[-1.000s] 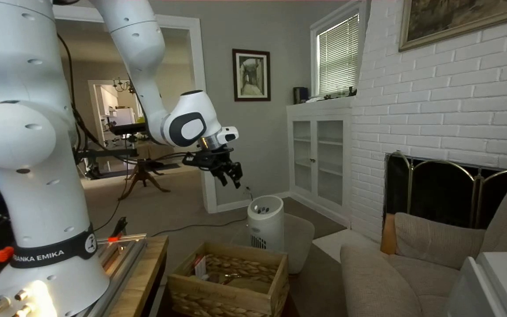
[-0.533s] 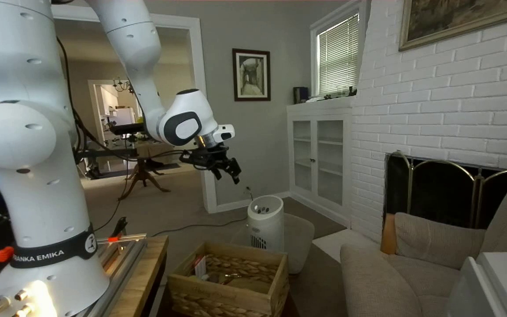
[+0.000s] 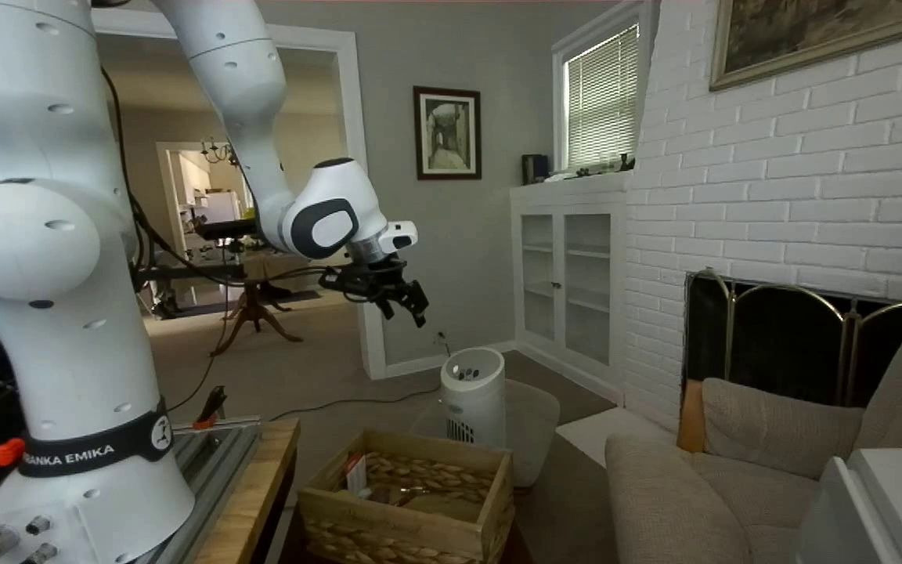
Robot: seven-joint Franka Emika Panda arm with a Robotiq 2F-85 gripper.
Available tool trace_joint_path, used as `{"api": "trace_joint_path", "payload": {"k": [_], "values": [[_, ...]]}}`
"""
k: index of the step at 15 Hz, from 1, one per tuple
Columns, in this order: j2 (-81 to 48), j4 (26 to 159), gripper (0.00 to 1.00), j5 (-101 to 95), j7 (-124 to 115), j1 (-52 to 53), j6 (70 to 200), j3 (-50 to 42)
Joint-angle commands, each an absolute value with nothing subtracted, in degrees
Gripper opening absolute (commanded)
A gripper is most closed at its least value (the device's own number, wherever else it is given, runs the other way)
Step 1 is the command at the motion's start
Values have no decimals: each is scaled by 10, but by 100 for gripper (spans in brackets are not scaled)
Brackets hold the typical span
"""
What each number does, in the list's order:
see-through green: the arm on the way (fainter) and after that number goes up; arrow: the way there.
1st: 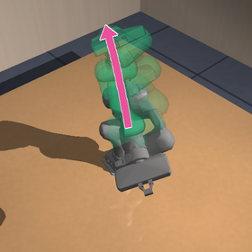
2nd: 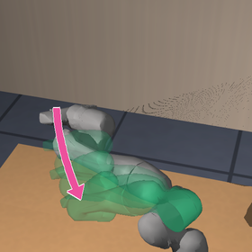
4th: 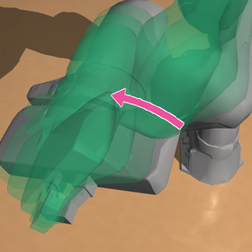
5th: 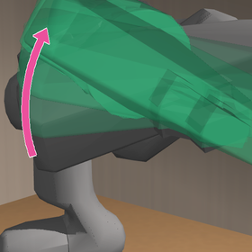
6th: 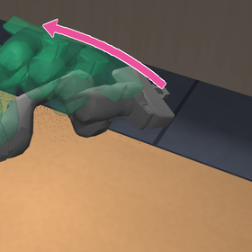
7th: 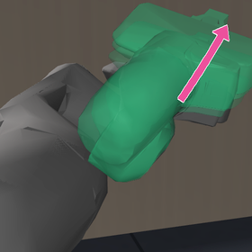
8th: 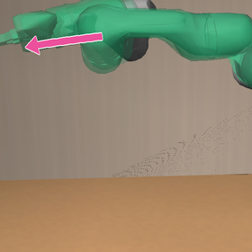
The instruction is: Press a button on the air cooler
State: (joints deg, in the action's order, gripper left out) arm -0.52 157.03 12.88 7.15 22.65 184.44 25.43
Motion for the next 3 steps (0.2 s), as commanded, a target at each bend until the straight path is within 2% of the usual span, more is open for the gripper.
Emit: {"api": "trace_joint_path", "payload": {"k": [1,3], "values": [[-5,1570,100,129,72,227,1844,254],[-5,1570,100,129,72,227,1844,254]]}}
